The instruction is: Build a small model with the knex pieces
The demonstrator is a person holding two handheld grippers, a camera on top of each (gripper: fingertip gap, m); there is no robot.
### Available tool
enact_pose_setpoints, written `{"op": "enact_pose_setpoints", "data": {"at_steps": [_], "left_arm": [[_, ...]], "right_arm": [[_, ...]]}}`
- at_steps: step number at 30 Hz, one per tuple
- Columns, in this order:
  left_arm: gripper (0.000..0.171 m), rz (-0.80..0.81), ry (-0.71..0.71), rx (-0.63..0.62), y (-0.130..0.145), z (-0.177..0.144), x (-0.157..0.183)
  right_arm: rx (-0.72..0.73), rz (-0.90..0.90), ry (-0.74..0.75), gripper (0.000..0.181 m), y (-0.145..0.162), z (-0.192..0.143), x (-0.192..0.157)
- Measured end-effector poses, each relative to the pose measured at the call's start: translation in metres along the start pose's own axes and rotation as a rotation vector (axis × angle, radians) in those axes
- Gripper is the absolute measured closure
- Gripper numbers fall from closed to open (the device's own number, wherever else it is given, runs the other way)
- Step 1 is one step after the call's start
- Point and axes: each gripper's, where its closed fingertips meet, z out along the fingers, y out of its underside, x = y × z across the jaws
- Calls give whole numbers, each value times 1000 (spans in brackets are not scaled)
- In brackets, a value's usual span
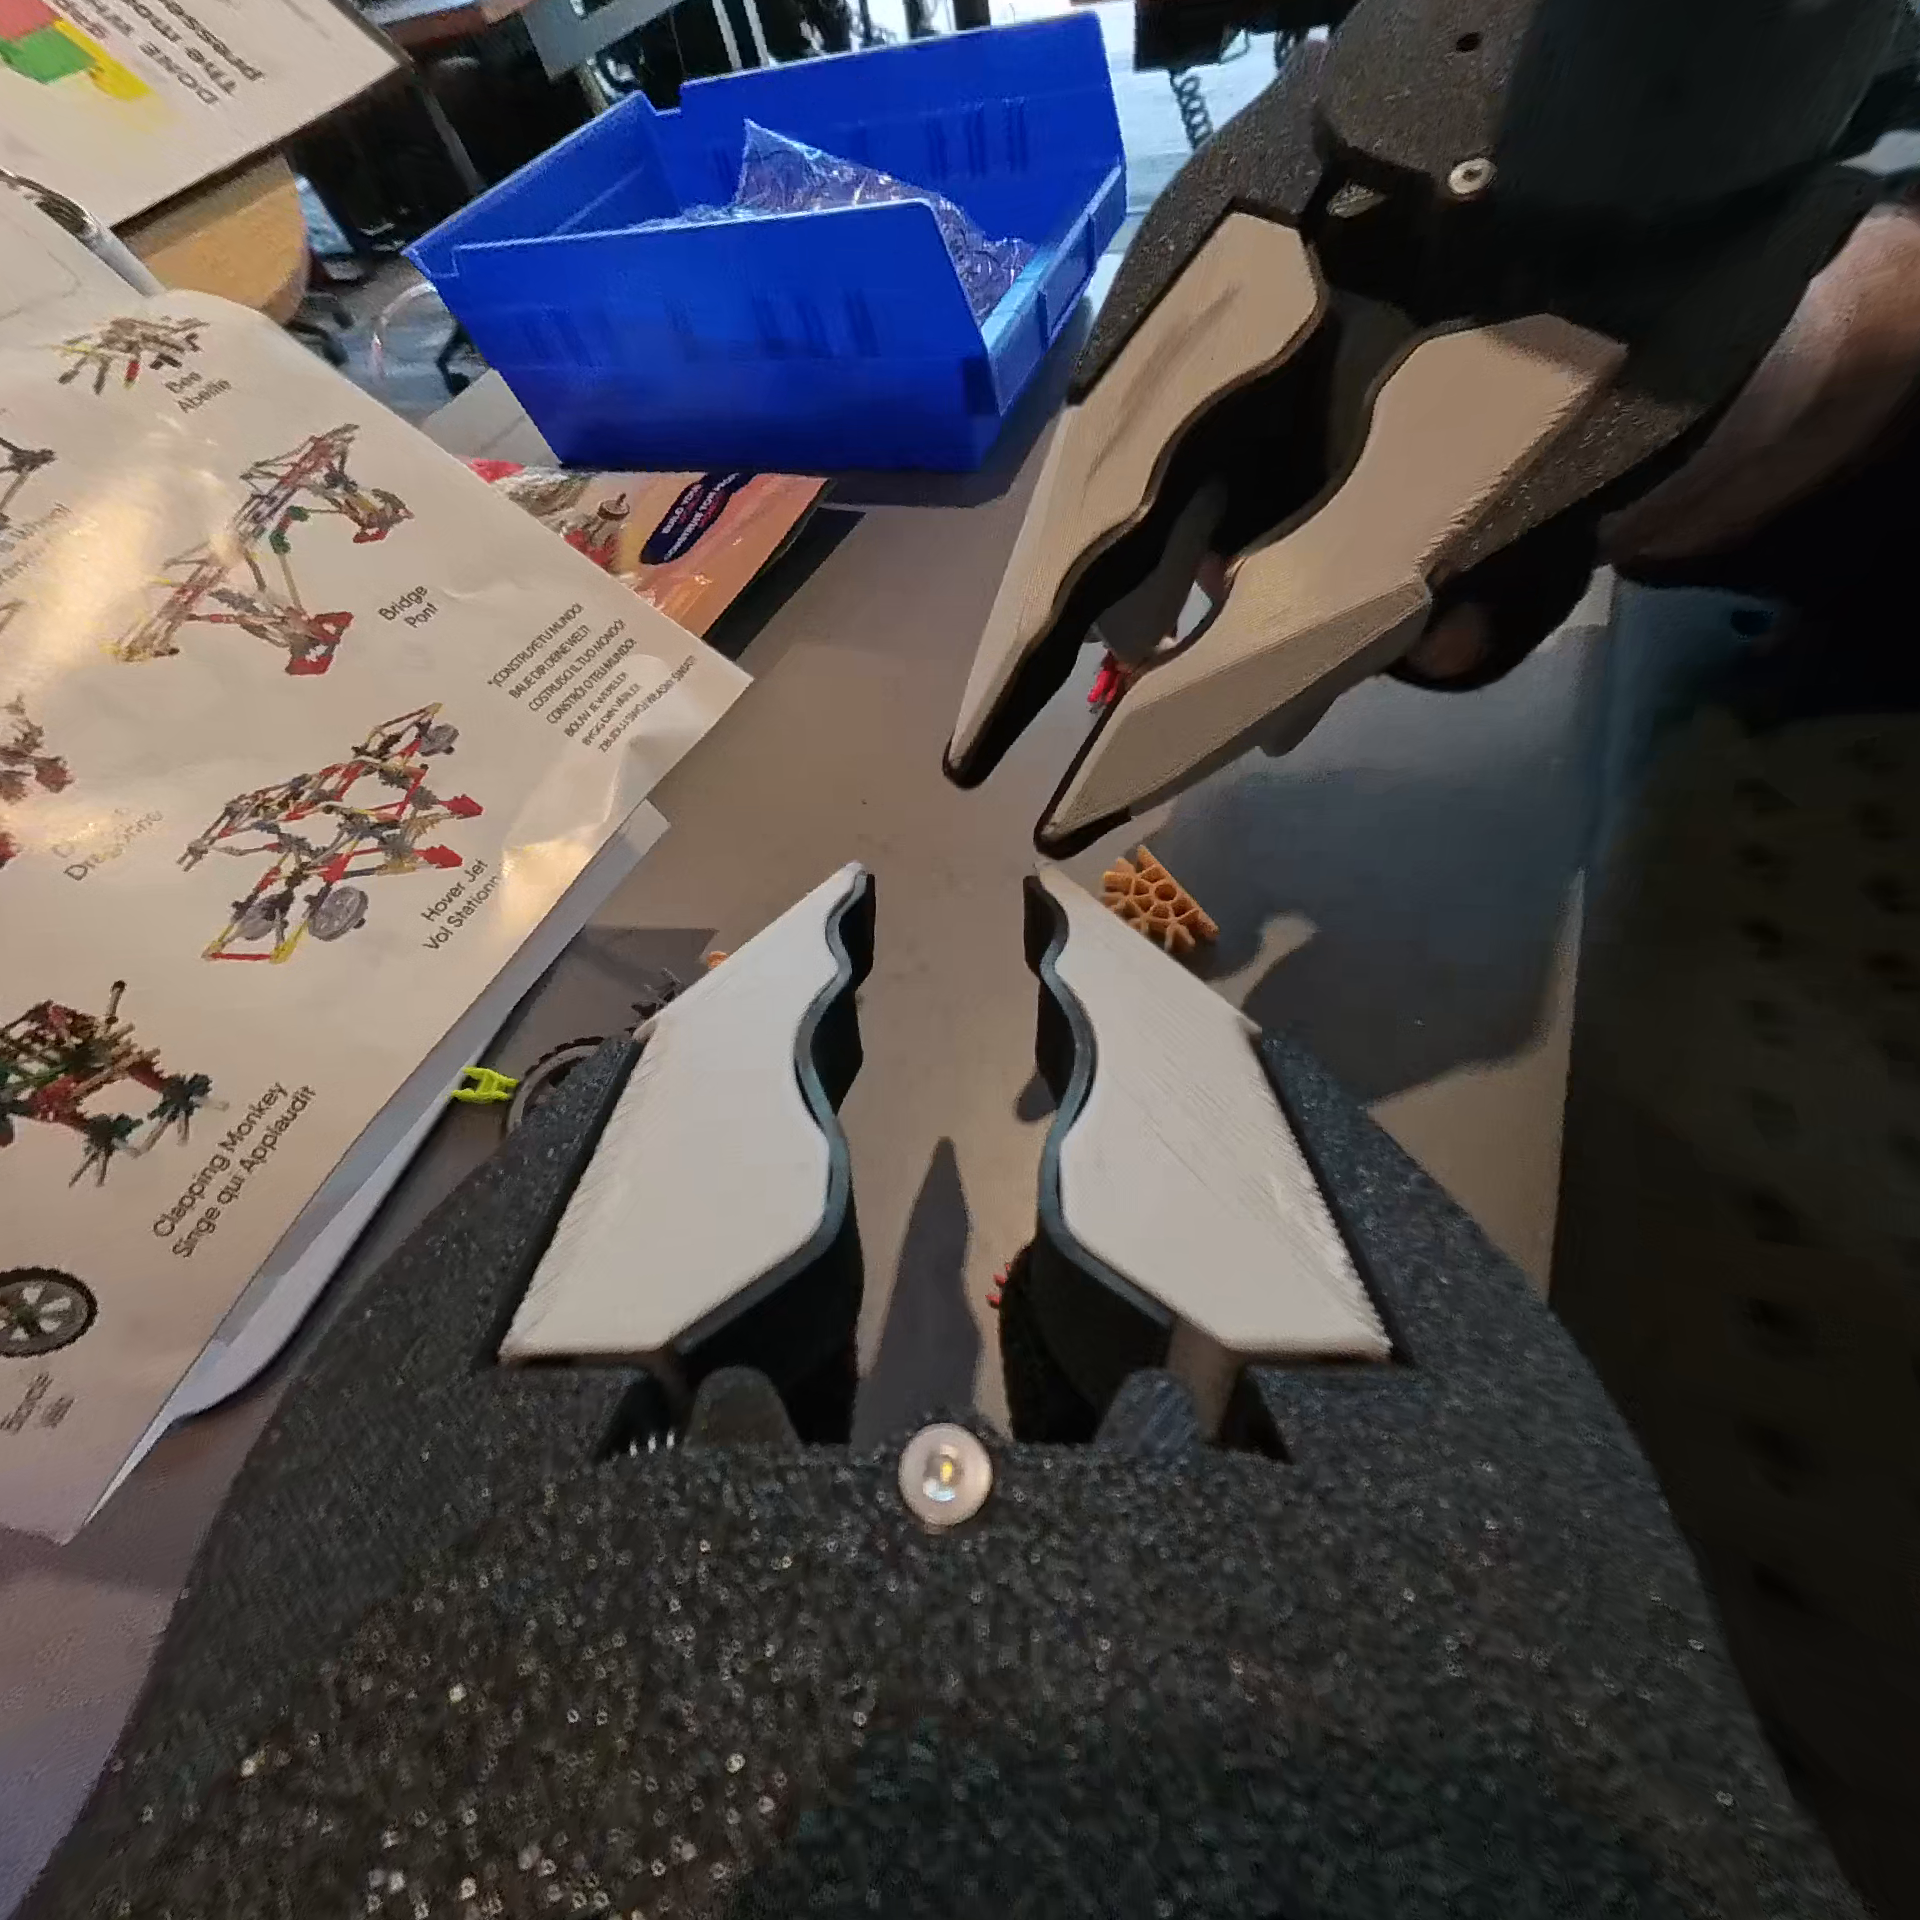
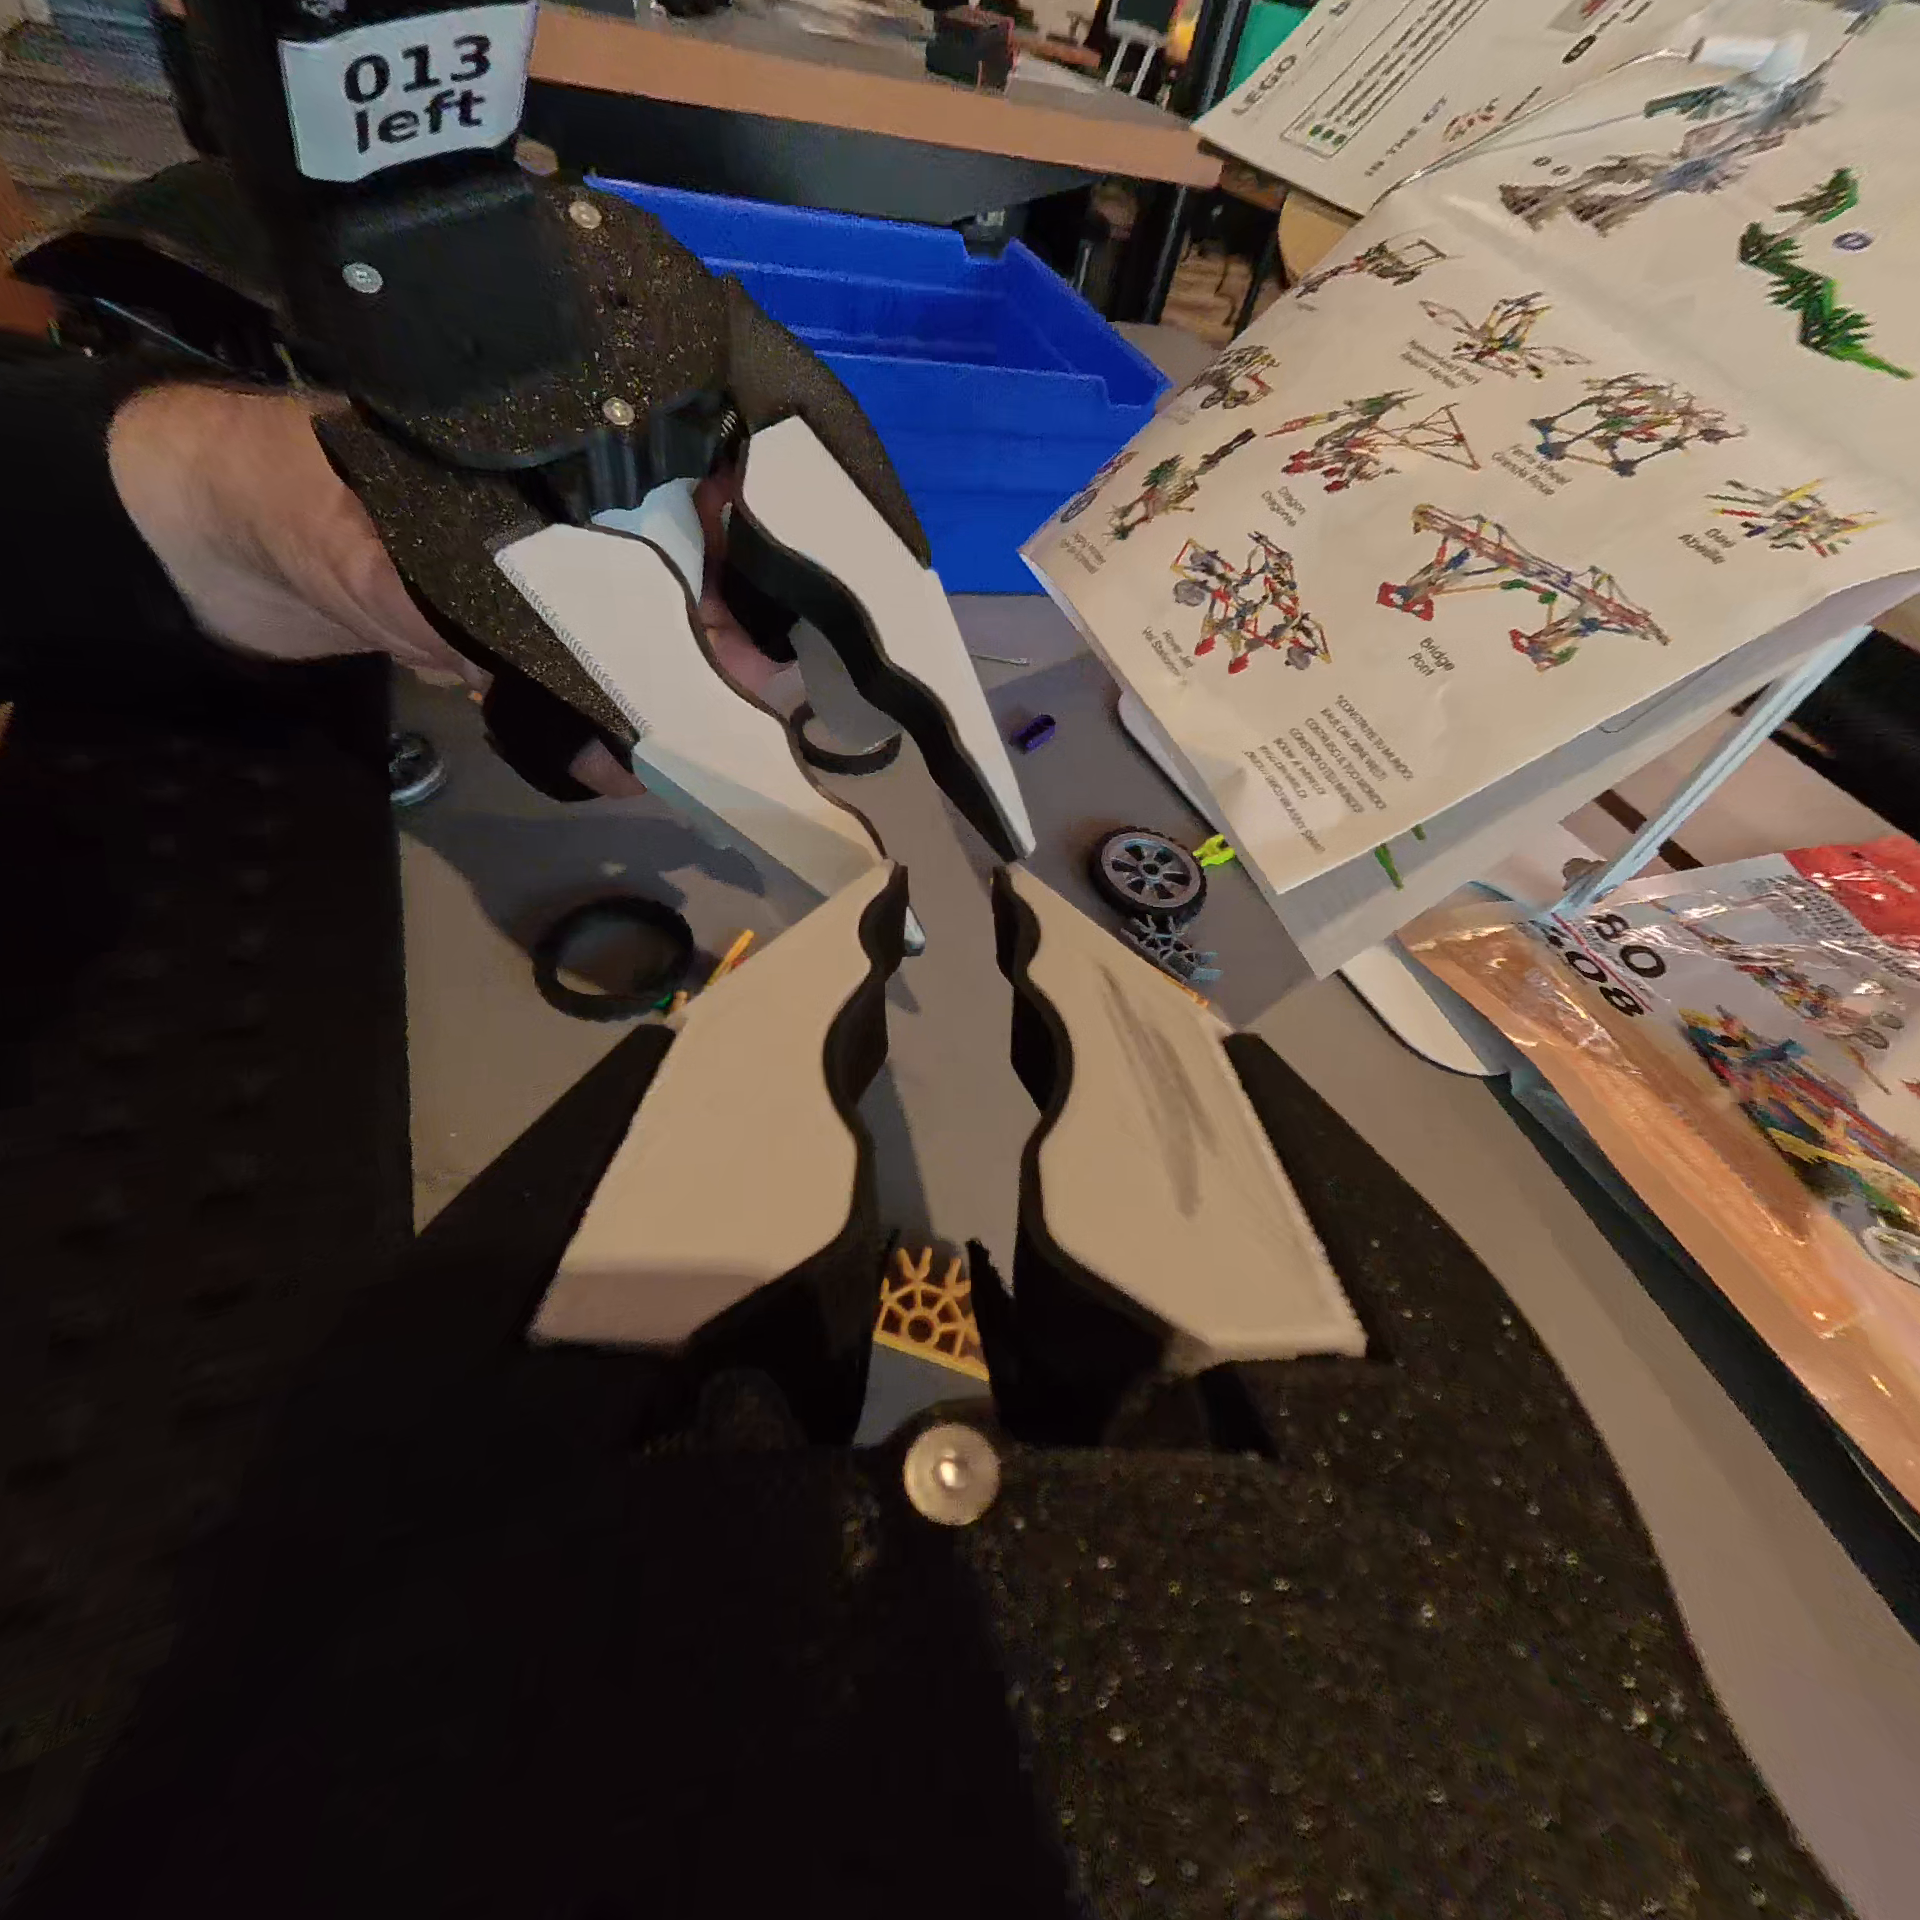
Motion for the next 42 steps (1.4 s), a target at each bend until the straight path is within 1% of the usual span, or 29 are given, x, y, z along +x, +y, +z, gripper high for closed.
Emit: {"op": "enact_pose_setpoints", "data": {"at_steps": [6,11,27,42], "left_arm": [[146,-39,-10,-8,4,7,0],[146,-81,4,12,4,10,2],[148,-129,-5,22,9,14,-5],[148,-127,-7,24,12,15,-6]], "right_arm": [[39,-12,46,165,6,-4,11],[97,11,49,165,0,-9,16],[107,31,78,165,4,-13,26],[91,35,100,165,9,-12,32]]}}
